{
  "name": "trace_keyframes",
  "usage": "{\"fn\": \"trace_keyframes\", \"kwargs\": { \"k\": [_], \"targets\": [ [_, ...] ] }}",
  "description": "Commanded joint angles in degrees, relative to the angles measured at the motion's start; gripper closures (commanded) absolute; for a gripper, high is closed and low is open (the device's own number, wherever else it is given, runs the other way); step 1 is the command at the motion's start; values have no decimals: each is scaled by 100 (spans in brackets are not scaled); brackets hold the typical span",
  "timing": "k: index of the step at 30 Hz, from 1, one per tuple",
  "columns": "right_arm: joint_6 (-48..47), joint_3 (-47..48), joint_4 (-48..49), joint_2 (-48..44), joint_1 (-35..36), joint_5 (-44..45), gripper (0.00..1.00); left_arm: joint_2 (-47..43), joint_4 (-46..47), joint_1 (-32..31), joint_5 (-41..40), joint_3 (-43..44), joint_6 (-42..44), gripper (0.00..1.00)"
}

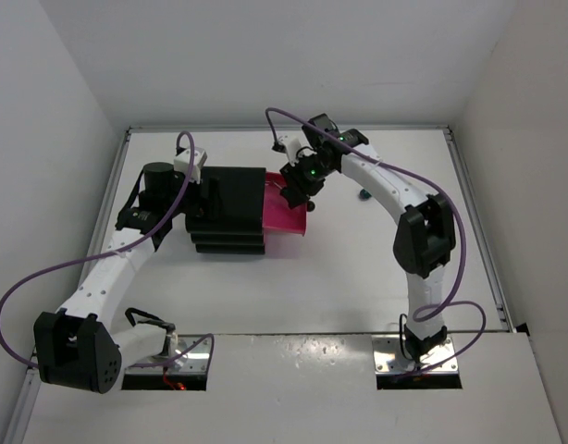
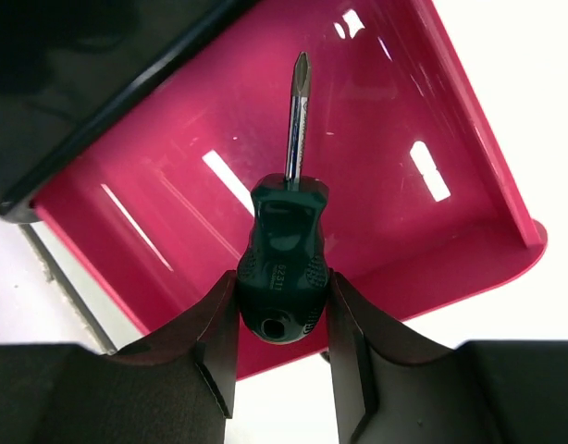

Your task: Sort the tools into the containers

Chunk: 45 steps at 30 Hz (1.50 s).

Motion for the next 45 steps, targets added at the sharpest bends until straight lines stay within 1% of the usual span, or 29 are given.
{"fn": "trace_keyframes", "kwargs": {
  "k": [1,2,5,8,9,10,14,15,16,17,19,20,21,22,23,25,26,27,29,31,32,33,35,36,37,39,42,45],
  "targets": [
    [-45,371,129,55,34,93,71,201,-1023,-72,261,-268,54,1],
    [-45,432,130,56,34,93,60,201,-1023,-72,261,-268,54,1],
    [7,485,261,109,34,93,49,201,-1023,-72,261,-320,54,1],
    [8,555,315,161,87,93,48,201,-970,-72,261,-321,106,1],
    [60,556,315,161,87,93,43,201,-970,-72,261,-321,106,1],
    [61,617,315,161,139,93,42,201,-970,-72,261,-321,106,1],
    [306,670,551,-13,87,93,42,201,-970,-72,261,-373,106,1],
    [428,670,700,-136,87,32,43,201,-970,-72,261,-374,106,1],
    [769,522,884,-433,-52,93,43,201,-970,-72,261,-374,106,1],
    [938,442,1190,-584,-123,198,43,201,-970,-72,261,-374,106,1],
    [1411,135,1403,-866,-395,461,43,148,-970,-72,261,-374,106,1],
    [1562,12,1474,-989,-518,515,40,148,-970,-72,261,-374,106,1],
    [1711,-276,1536,-1199,-641,663,35,148,-970,-72,261,-374,106,1],
    [1843,-427,1536,-1279,-765,734,25,148,-970,-72,261,-374,106,1],
    [2071,-568,1536,-1341,-1018,822,22,148,-970,-72,261,-374,106,1],
    [2388,-1077,1685,-1525,-1300,1173,22,148,-970,-72,261,-374,106,1],
    [2633,-1218,1686,-1526,-1589,1270,22,148,-970,-72,261,-374,106,1],
    [2723,-1420,1686,-1526,-1749,1323,24,148,-970,-72,261,-374,106,1],
    [2942,-1536,1625,-1378,-2152,1263,28,148,-970,-72,261,-374,106,1],
    [3118,-1536,1414,-1149,-2329,1315,28,148,-970,-72,261,-374,106,1],
    [3354,-1536,1413,-870,-2452,1315,28,148,-970,-72,261,-374,54,1],
    [3478,-1423,1213,-693,-2453,1315,28,148,-970,-72,261,-374,54,1],
    [3837,-1073,957,-298,-2619,1236,22,148,-970,-72,209,-374,54,1],
    [3970,-949,765,79,-2620,1236,22,148,-970,-72,209,-374,54,1],
    [4085,-738,693,230,-2681,1175,22,148,-970,-72,209,-374,54,1],
    [4402,-614,692,520,-2735,1314,22,148,-970,-72,156,-374,54,1],
    [4718,-429,692,688,-2735,1500,22,148,-970,-72,156,-374,54,1],
    [4832,-183,561,952,-2787,1605,22,148,-970,-72,156,-374,54,1]
  ]
}}
